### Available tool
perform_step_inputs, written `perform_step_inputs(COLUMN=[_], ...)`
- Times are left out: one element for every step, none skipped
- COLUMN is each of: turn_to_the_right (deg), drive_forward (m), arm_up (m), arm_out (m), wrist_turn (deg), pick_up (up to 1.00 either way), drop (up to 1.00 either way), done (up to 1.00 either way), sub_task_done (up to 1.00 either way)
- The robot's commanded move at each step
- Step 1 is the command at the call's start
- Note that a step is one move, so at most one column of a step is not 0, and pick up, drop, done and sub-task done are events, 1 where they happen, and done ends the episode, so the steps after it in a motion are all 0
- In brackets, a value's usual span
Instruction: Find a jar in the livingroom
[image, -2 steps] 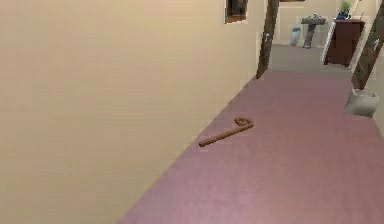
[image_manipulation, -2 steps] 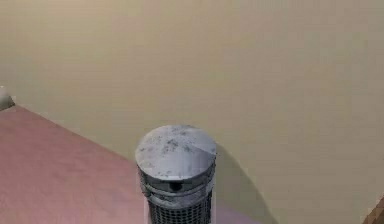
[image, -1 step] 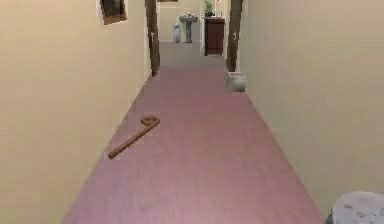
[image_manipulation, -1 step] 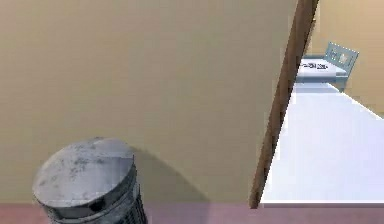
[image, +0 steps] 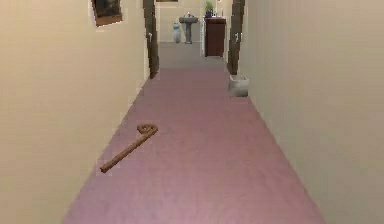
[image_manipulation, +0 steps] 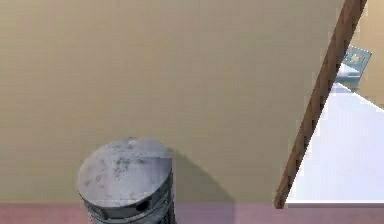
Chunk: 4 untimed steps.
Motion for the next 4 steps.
perform_step_inputs(turn_to_the_right=[-45.0,-45.0,-45.0,-9.0], drive_forward=[0.0,0.0,0.0,0.0], arm_up=[0.0,0.0,0.0,0.0], arm_out=[0.0,0.0,0.0,0.0], wrist_turn=[0.0,0.0,0.0,0.0], pick_up=[0.0,0.0,0.0,0.0], drop=[0.0,0.0,0.0,0.0], done=[0.0,0.0,0.0,0.0], sub_task_done=[0.0,0.0,0.0,0.0])
